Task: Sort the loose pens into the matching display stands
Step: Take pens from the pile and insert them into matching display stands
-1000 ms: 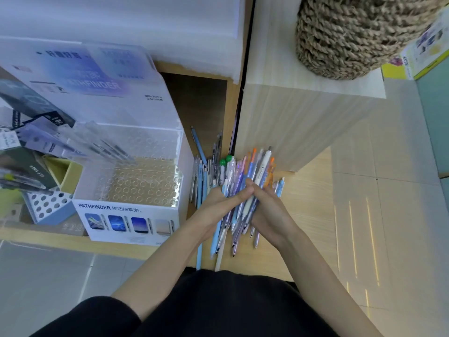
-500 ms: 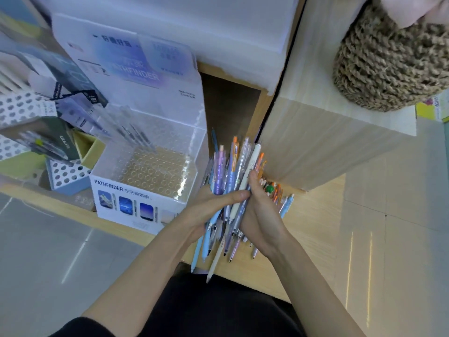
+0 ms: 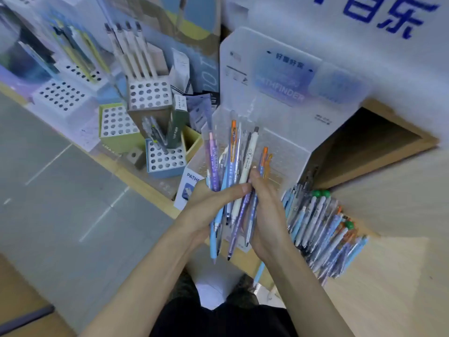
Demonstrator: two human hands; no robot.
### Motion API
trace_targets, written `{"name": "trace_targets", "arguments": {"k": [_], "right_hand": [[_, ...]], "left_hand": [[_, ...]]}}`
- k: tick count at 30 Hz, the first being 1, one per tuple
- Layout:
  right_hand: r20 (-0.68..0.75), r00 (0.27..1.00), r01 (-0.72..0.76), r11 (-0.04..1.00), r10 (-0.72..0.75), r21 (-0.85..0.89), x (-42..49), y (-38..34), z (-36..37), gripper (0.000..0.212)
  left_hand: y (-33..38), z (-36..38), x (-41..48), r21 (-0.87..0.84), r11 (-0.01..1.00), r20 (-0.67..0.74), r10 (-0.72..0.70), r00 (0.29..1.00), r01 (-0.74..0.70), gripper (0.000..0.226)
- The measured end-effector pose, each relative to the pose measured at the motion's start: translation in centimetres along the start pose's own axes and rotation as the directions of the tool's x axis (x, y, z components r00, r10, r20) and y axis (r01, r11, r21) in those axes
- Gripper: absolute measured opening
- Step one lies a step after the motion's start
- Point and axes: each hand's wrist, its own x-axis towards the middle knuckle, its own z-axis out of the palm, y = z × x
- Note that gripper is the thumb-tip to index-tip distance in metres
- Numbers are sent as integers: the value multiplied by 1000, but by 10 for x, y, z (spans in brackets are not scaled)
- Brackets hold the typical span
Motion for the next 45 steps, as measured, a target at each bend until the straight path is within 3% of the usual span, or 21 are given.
{"name": "trace_targets", "arguments": {"k": [5, 12, 16, 18, 21, 25, 32, 37, 45], "right_hand": [[67, 997, 22, 999, -24, 31, 15, 21, 91, 23], [114, 993, -3, 1000, 5, -13, 62, 58, 192, 23], [107, 990, 112, 963, -88, -247, 90, 74, 238, 22], [107, 985, 164, 923, -134, -349, 103, 79, 260, 18], [167, 983, 128, 933, -75, -337, 123, 85, 296, 22], [237, 971, 47, 948, 30, -316, 159, 101, 349, 44], [386, 918, 84, 901, 97, -426, 217, 104, 439, 7], [451, 877, 82, 870, 169, -485, 260, 110, 497, 5], [445, 884, 88, 884, 143, -459, 304, 145, 588, 10]], "left_hand": [[35, -76, -1, -106, 991, -64, 69, 996, -75, 20], [86, -187, 12, -117, 985, -161, 108, 981, -128, 22], [111, -246, 23, -149, 984, -263, 56, 963, -98, 47], [122, -270, 29, -186, 978, -295, 32, 955, -90, 48], [137, -301, 40, -263, 961, -294, 6, 956, -87, 39], [158, -346, 58, -353, 931, -334, -37, 942, -88, 36], [211, -418, 87, -339, 928, -399, 6, 917, -153, 15], [239, -468, 106, -286, 932, -497, 54, 866, -223, 43], [278, -560, 132, -337, 908, -524, 38, 851, -248, 34]]}}
